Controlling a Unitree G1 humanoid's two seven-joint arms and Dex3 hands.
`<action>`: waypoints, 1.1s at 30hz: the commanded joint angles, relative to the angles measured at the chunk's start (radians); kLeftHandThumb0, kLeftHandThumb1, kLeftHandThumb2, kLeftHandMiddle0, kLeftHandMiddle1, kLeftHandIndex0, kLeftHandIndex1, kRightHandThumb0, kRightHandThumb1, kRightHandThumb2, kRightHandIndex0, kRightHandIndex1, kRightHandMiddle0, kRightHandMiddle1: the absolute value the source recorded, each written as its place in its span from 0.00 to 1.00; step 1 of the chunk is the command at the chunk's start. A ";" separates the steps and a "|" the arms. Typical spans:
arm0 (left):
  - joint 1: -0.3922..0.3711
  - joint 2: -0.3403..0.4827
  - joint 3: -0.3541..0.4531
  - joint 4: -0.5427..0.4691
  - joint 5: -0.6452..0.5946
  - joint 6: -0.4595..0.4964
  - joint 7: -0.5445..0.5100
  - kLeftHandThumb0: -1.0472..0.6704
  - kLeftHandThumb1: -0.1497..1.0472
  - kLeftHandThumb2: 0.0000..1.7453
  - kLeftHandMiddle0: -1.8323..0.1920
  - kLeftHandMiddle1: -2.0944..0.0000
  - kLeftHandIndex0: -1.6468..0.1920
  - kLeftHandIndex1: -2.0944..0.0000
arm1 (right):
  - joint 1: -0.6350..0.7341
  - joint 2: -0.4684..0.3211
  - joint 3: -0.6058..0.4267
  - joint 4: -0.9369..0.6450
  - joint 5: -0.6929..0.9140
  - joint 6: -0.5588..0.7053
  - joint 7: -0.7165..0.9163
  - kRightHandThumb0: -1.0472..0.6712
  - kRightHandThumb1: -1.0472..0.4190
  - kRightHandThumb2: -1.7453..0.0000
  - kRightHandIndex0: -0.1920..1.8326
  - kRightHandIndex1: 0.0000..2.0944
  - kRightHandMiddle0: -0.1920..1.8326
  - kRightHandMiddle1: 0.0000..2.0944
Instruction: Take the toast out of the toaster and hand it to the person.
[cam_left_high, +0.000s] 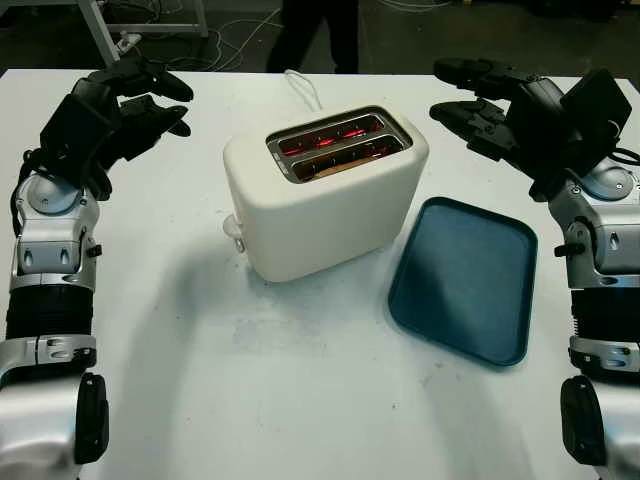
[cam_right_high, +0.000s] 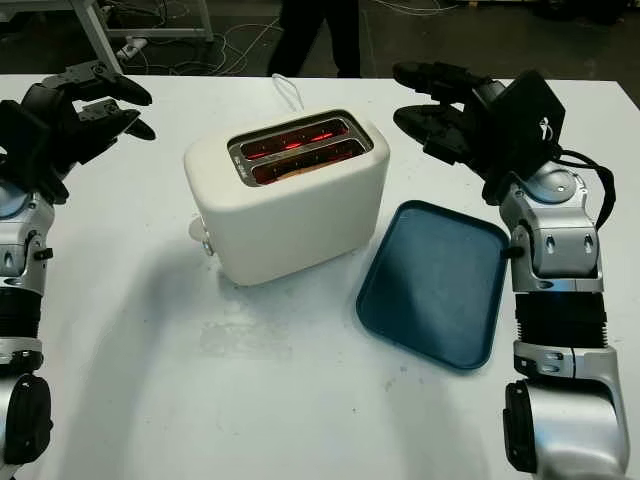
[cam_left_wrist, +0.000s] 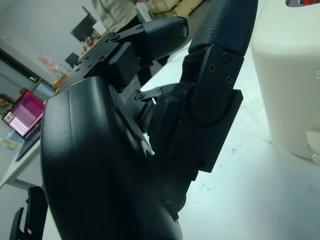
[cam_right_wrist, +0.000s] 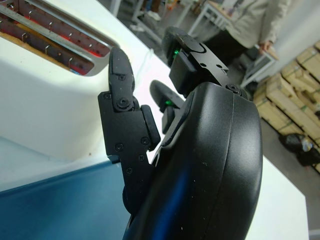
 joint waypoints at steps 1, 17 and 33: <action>0.007 0.001 0.000 -0.013 0.000 0.014 0.009 0.00 0.87 0.00 0.56 0.45 0.51 0.51 | -0.006 -0.011 -0.001 0.002 -0.009 -0.014 0.005 0.43 0.09 0.88 0.21 0.35 0.36 0.03; 0.015 0.004 0.004 -0.019 -0.005 0.016 0.007 0.00 0.88 0.00 0.56 0.46 0.52 0.51 | -0.003 0.000 0.002 -0.014 -0.020 -0.008 0.003 0.43 0.09 0.89 0.21 0.37 0.37 0.03; 0.020 -0.005 -0.003 -0.040 -0.015 0.022 0.000 0.00 0.87 0.00 0.55 0.47 0.50 0.53 | 0.008 0.001 -0.014 -0.076 -0.011 0.055 -0.013 0.48 0.09 0.84 0.19 0.34 0.34 0.02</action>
